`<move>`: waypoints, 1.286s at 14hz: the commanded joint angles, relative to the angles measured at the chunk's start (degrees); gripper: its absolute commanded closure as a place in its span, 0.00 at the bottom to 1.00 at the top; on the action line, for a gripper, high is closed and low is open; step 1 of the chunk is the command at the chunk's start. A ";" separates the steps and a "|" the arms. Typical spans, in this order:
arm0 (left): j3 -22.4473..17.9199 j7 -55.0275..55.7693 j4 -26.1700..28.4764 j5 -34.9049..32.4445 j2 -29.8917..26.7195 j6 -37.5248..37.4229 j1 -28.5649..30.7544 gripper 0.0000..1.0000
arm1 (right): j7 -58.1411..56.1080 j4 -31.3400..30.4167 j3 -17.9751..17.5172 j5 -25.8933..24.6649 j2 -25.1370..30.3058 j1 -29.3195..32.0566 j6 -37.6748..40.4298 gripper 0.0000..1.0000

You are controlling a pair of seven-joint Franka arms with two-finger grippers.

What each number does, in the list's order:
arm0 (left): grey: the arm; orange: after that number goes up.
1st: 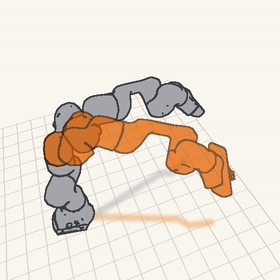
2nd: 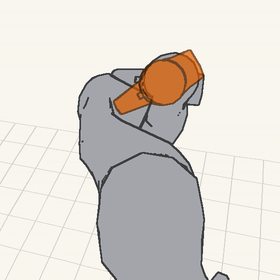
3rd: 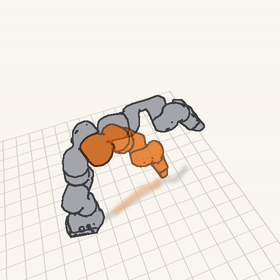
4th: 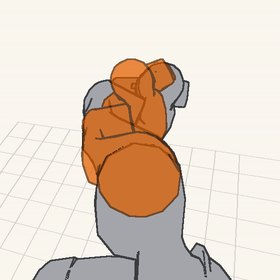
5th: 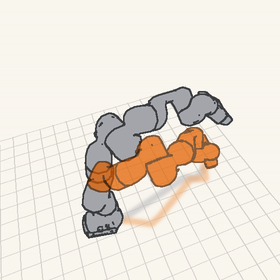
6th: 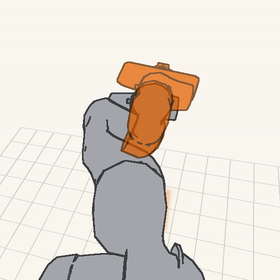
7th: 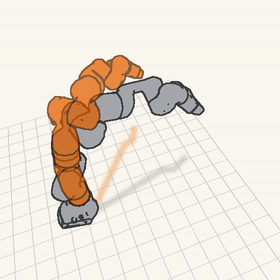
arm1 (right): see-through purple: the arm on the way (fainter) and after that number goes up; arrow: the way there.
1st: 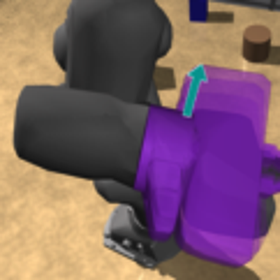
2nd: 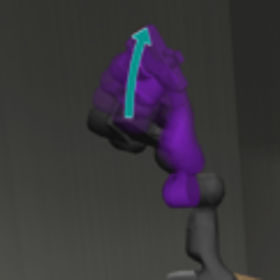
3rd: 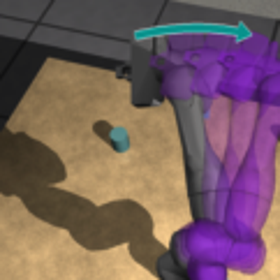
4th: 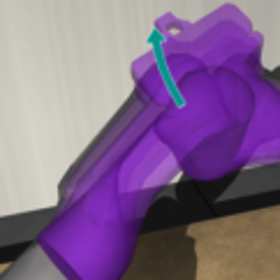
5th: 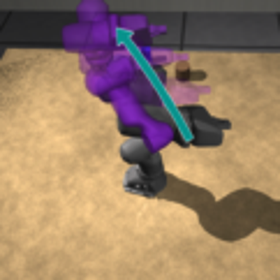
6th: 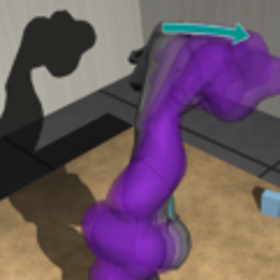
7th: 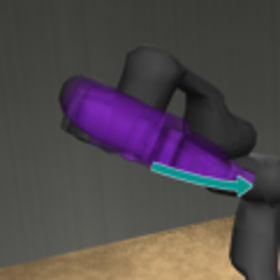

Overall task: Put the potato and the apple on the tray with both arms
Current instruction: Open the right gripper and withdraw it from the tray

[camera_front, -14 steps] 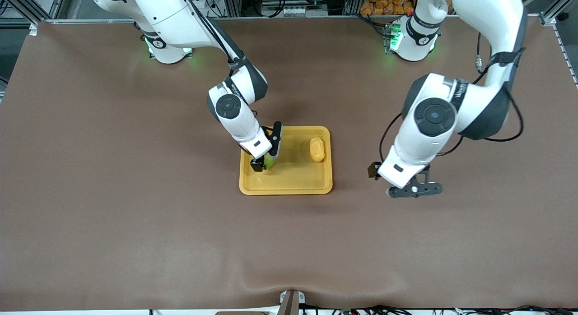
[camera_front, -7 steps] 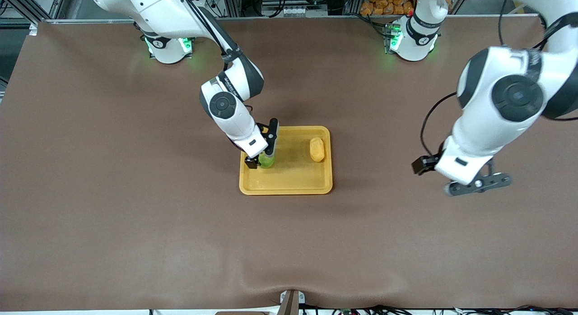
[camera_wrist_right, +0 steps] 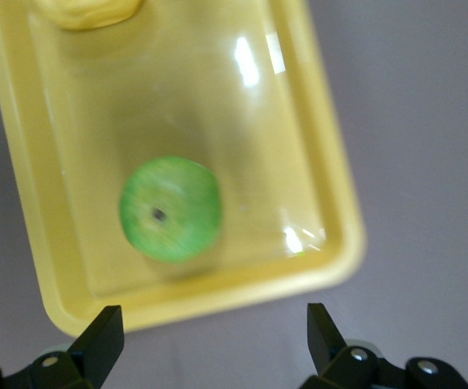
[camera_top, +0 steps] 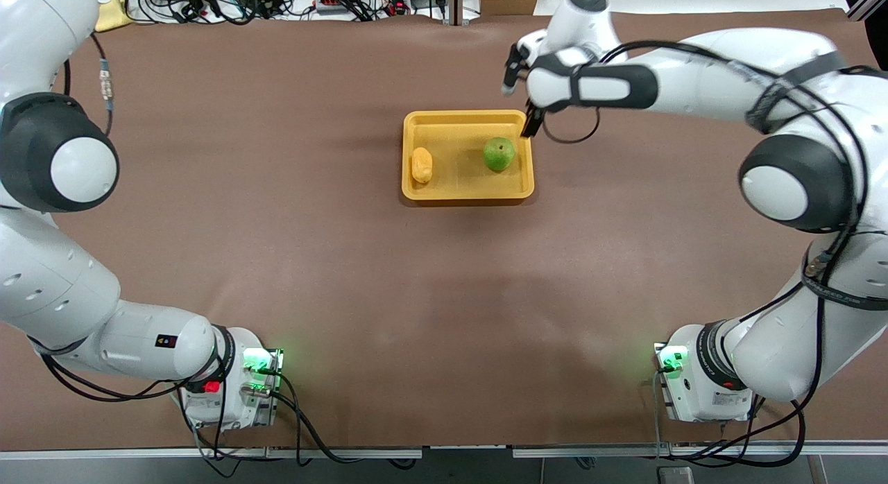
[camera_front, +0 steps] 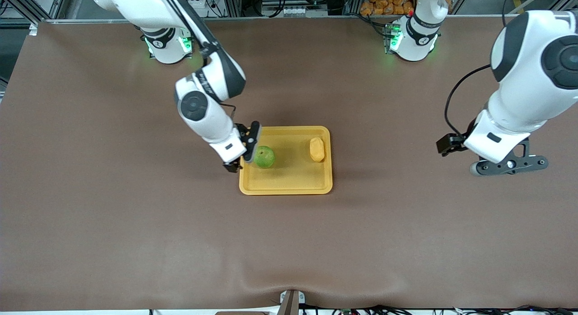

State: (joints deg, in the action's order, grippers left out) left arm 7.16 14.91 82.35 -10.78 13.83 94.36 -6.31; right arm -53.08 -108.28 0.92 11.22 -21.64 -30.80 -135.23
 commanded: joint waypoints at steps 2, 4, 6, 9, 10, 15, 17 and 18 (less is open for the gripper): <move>0.49 -4.80 0.45 0.93 -3.45 -6.19 0.69 0.00 | 0.96 -0.18 -0.57 0.56 5.64 6.79 4.28 0.00; 0.40 -4.80 0.62 2.86 -4.94 -9.71 0.77 0.00 | 3.51 -0.26 -0.56 0.38 8.27 11.88 5.32 0.00; 0.49 -4.80 0.80 3.74 -6.09 -11.13 1.73 0.00 | 3.60 -0.35 -0.48 0.12 10.38 17.15 8.66 0.00; 0.40 -4.80 0.80 5.24 -8.37 -11.40 2.00 0.00 | 3.51 -0.53 -0.56 0.03 14.33 25.51 12.70 0.00; 0.40 -4.80 0.88 5.24 -9.16 -11.57 1.92 0.00 | 3.69 -0.79 -0.56 0.03 15.91 27.36 13.58 0.00; 0.31 -4.62 0.80 5.24 -9.88 -11.49 3.23 0.00 | 21.30 -0.53 -0.91 -0.76 23.21 29.57 22.54 0.00; 0.31 -4.71 0.97 6.02 -9.52 -11.05 4.20 0.00 | 30.36 0.43 -1.00 -3.04 24.62 29.83 27.02 0.00; 0.31 -4.80 1.41 6.81 -9.87 -11.48 4.98 0.00 | 34.84 1.83 -0.74 -3.39 24.89 30.01 29.22 0.00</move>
State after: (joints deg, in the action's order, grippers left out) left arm 7.21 11.12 82.69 -5.88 4.92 82.95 -3.06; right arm -25.99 -107.55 0.35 9.41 1.81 -1.49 -109.26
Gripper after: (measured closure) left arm 0.000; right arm 0.000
